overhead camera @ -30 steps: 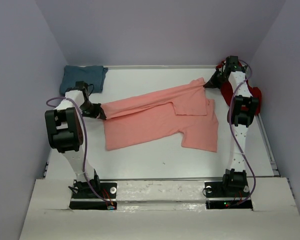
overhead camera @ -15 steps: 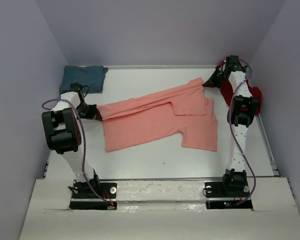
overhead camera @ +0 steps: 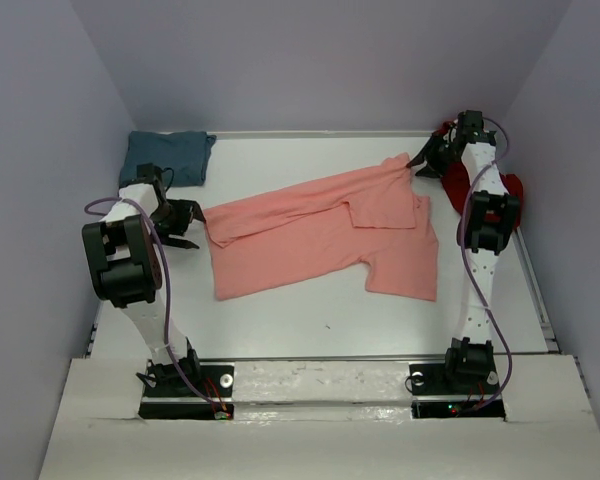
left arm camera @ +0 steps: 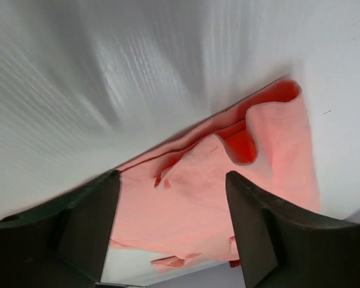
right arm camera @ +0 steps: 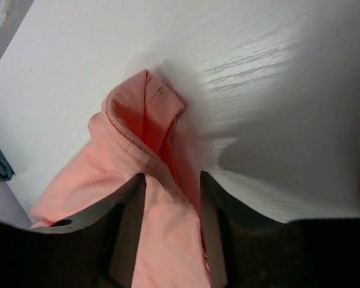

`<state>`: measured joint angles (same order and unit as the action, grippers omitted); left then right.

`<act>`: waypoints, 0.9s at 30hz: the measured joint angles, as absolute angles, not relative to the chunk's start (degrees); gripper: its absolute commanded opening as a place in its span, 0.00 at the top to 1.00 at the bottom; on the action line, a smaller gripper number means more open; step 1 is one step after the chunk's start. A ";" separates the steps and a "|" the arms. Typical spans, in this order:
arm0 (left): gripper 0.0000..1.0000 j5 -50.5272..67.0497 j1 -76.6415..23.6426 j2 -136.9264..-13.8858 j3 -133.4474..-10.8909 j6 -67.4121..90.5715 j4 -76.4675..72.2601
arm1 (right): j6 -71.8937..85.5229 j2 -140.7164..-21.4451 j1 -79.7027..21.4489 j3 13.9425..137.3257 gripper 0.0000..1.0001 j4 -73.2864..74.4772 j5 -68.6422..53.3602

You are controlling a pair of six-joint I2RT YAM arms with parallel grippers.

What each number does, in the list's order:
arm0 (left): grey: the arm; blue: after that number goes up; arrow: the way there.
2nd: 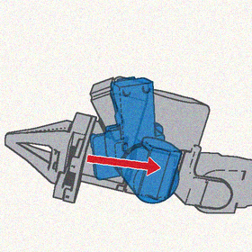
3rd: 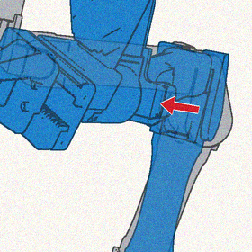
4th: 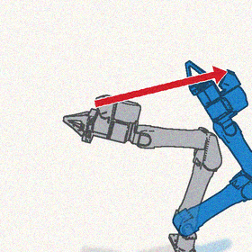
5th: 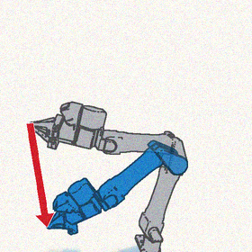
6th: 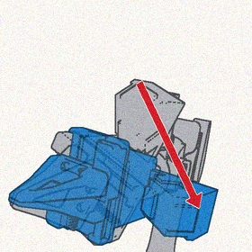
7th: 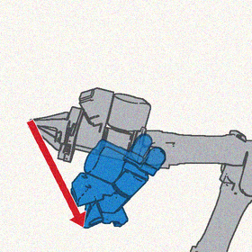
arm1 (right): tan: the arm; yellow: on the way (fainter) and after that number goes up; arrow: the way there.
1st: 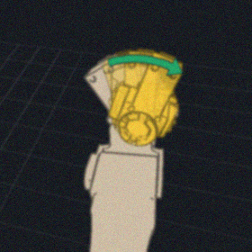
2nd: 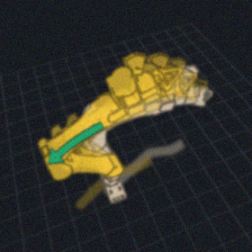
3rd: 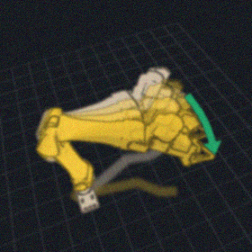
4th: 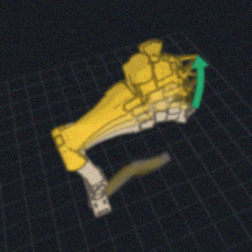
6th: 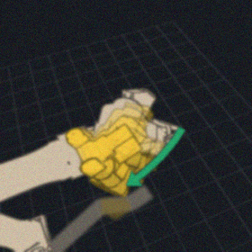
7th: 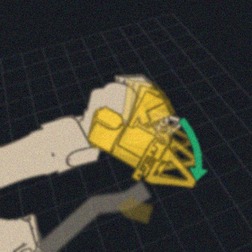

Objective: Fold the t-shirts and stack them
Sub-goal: Fold the tshirt

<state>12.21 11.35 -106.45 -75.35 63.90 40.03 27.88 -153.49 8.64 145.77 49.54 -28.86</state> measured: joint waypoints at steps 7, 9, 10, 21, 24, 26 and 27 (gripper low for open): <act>0.16 13.34 11.31 -106.98 -75.35 62.76 39.64 | 27.92 -153.49 9.67 145.77 0.44 48.69 -28.91; 0.16 13.26 11.29 -106.98 -75.44 62.67 39.66 | 27.90 -153.49 9.74 145.77 0.44 48.58 -28.91; 0.15 13.26 11.29 -107.09 -75.55 62.57 39.66 | 27.90 -153.49 9.74 145.77 0.44 48.47 -28.93; 0.18 12.99 11.31 -111.37 -81.30 60.12 38.85 | 27.66 -152.48 9.72 142.19 0.42 47.27 -29.63; 0.18 12.78 11.31 -110.76 -81.14 58.96 38.87 | 27.18 -150.19 9.76 138.87 0.41 47.31 -29.67; 0.18 12.69 11.33 -109.19 -79.48 57.87 38.44 | 27.07 -148.70 9.80 137.05 0.41 47.24 -29.85; 0.18 12.62 11.33 -108.64 -79.00 57.71 38.39 | 27.00 -147.81 9.85 136.09 0.41 47.31 -30.04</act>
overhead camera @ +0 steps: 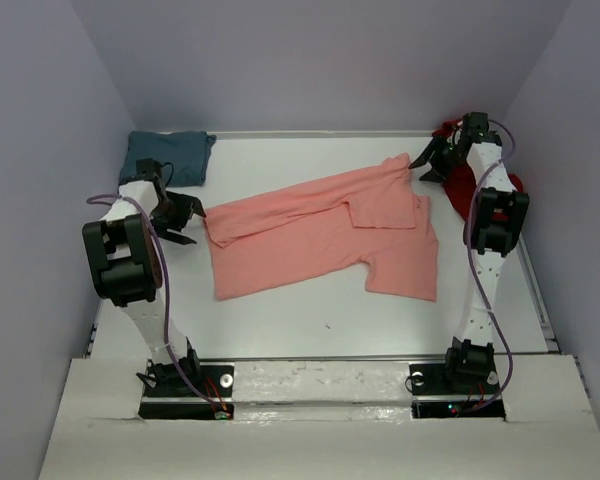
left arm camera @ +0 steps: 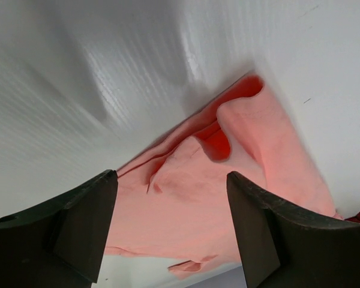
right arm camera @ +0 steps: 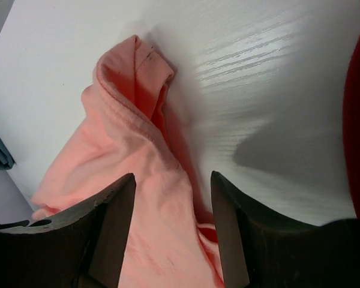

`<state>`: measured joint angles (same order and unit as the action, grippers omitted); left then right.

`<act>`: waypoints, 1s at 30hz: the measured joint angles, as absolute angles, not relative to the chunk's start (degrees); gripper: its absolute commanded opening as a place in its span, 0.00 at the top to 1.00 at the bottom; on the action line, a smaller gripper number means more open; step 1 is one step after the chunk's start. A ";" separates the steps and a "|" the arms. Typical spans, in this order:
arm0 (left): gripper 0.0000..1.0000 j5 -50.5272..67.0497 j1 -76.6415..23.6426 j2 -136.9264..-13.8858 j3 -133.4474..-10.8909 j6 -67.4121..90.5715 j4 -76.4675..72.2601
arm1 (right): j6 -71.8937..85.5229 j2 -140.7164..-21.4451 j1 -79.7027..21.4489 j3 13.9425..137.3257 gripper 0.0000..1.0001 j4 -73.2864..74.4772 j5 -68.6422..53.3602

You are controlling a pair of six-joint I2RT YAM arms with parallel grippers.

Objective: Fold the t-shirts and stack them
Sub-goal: Fold the tshirt

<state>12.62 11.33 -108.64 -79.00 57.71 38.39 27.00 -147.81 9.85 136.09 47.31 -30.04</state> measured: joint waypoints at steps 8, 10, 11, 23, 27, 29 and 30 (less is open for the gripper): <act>0.18 12.29 12.05 -105.69 -74.78 54.94 37.56 | 27.33 -145.71 10.50 135.63 0.39 46.06 -31.59; 0.18 11.92 12.12 -105.84 -75.02 54.39 37.19 | 27.90 -145.88 10.52 136.42 0.39 45.34 -32.16; 0.18 11.75 12.21 -106.17 -75.57 53.98 37.19 | 28.29 -145.95 10.52 136.68 0.39 44.75 -32.53; 0.19 10.57 12.97 -112.14 -80.79 50.54 32.36 | 30.06 -147.89 10.52 136.90 0.39 39.53 -35.31; 0.20 11.68 13.02 -113.32 -80.79 49.93 29.52 | 30.06 -148.24 10.52 136.86 0.39 38.96 -35.83; 0.20 12.43 13.02 -114.17 -80.79 49.39 27.81 | 30.09 -148.55 10.52 136.86 0.39 38.57 -35.97; 0.20 12.71 13.02 -114.56 -80.79 49.17 27.38 | 30.20 -148.70 10.50 136.86 0.39 38.41 -36.07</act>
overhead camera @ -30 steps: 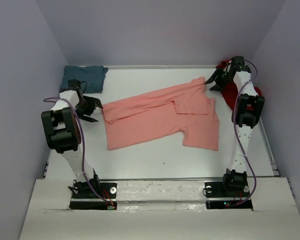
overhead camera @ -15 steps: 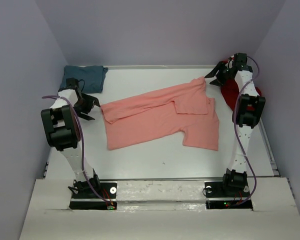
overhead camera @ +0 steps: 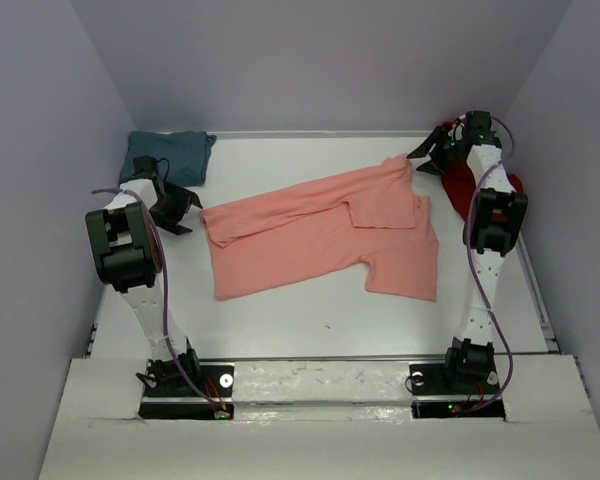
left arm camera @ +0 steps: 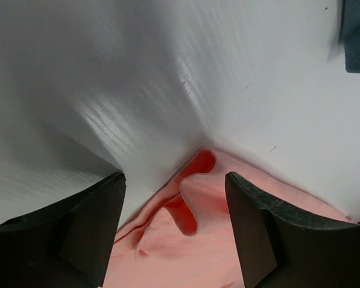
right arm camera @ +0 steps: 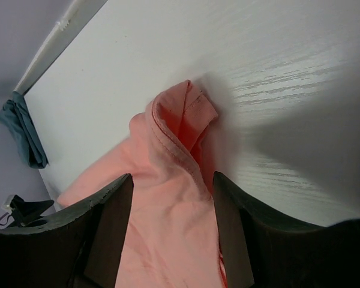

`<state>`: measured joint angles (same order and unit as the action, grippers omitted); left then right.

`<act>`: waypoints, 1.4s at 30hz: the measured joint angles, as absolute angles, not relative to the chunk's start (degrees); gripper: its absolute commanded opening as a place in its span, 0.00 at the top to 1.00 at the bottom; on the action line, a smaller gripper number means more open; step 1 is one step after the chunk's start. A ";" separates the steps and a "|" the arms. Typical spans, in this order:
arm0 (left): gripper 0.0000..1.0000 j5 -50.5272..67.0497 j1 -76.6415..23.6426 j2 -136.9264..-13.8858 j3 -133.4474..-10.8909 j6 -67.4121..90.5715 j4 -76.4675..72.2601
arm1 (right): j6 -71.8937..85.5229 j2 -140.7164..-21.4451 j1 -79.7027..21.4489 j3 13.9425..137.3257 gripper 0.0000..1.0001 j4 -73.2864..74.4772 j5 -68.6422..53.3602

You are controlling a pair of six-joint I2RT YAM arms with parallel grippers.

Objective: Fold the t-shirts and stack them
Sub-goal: Fold the tshirt

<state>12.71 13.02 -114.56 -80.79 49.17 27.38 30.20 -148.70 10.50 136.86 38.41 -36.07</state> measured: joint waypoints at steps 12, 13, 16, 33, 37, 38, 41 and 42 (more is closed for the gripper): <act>0.24 17.72 12.12 -118.67 -85.08 47.31 23.55 | 31.70 -150.39 8.49 136.88 0.39 37.50 -36.88; 0.25 17.91 11.97 -118.78 -85.19 47.29 23.35 | 31.79 -150.52 8.40 136.88 0.39 37.34 -36.93; 0.28 18.68 11.29 -119.20 -85.27 47.29 22.46 | 31.99 -151.24 7.94 137.12 0.47 37.12 -37.15; 0.79 20.99 9.61 -121.12 -85.32 47.24 20.82 | 32.88 -152.70 7.79 137.21 0.84 36.80 -37.21; 1.00 21.02 9.50 -121.38 -85.34 47.40 20.97 | 32.82 -152.70 7.79 137.21 0.98 36.80 -37.12; 1.00 20.99 9.45 -121.38 -85.47 47.51 21.17 | 32.84 -152.70 7.79 137.21 0.99 36.82 -37.06; 1.00 20.99 9.45 -122.02 -86.61 47.55 22.04 | 32.80 -152.70 7.79 137.21 1.00 36.82 -36.84; 1.00 21.02 9.43 -122.28 -87.07 47.57 22.31 | 32.77 -152.70 7.79 137.21 1.00 36.80 -36.62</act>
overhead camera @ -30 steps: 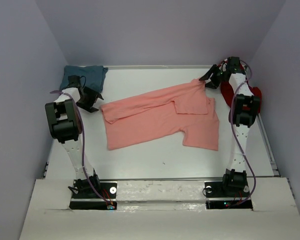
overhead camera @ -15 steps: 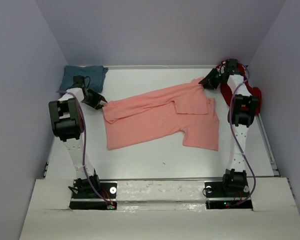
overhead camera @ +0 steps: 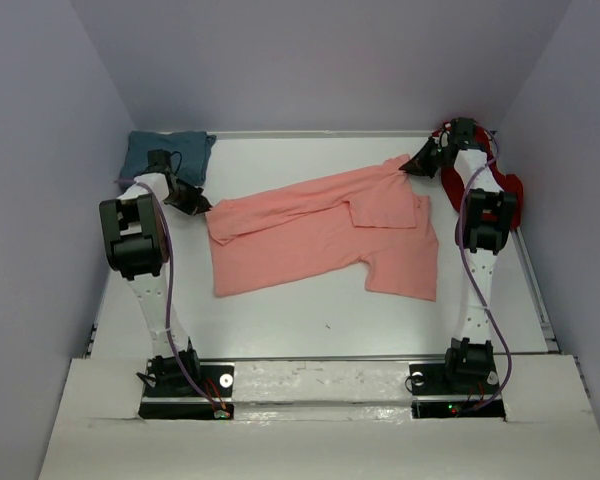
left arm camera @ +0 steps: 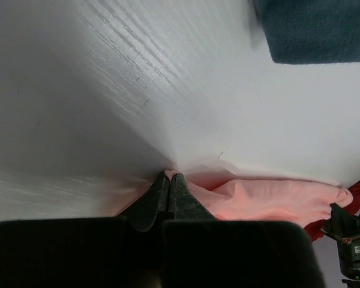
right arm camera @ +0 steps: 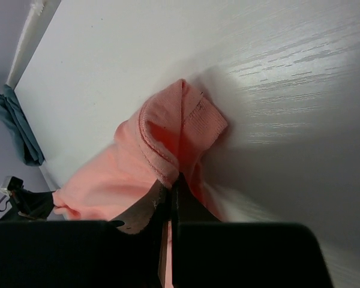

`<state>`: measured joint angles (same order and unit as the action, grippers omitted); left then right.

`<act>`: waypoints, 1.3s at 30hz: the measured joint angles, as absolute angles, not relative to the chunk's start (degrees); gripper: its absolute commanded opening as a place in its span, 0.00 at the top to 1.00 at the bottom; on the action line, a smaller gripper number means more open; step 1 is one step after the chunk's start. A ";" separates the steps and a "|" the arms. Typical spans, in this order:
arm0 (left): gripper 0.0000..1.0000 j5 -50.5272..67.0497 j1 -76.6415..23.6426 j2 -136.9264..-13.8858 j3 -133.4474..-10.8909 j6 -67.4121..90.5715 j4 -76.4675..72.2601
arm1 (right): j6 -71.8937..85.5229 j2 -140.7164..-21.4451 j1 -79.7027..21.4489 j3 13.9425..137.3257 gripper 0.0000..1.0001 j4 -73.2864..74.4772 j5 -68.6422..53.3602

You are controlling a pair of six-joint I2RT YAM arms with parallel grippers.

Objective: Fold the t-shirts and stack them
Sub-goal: Fold the tshirt

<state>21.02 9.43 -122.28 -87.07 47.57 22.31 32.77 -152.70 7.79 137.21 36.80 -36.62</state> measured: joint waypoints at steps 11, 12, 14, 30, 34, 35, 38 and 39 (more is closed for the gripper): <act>1.00 22.26 9.43 -129.93 -99.44 47.40 25.50 | 31.51 -150.02 7.79 132.11 1.00 35.97 -33.78; 1.00 22.55 9.43 -130.93 -101.10 47.33 25.91 | 31.31 -149.67 7.79 131.55 1.00 35.81 -33.50; 1.00 23.16 9.43 -133.05 -104.31 47.22 26.11 | 31.03 -148.62 7.79 129.84 1.00 35.59 -33.08; 1.00 26.61 8.23 -140.35 -115.33 46.94 26.37 | 28.71 -137.93 7.79 116.51 0.97 35.55 -30.22; 0.99 27.11 8.21 -140.51 -115.50 46.76 26.35 | 28.34 -137.93 7.79 116.51 0.47 35.55 -30.09; 0.96 27.24 8.21 -140.53 -115.52 46.65 26.33 | 28.18 -137.93 7.79 116.51 0.37 35.53 -30.02; 0.78 27.57 8.21 -140.53 -115.52 46.15 26.26 | 28.16 -137.93 7.79 116.53 0.31 35.77 -29.69; 0.65 27.66 8.21 -140.53 -115.52 45.89 26.22 | 28.21 -137.93 7.79 116.75 0.30 36.12 -29.54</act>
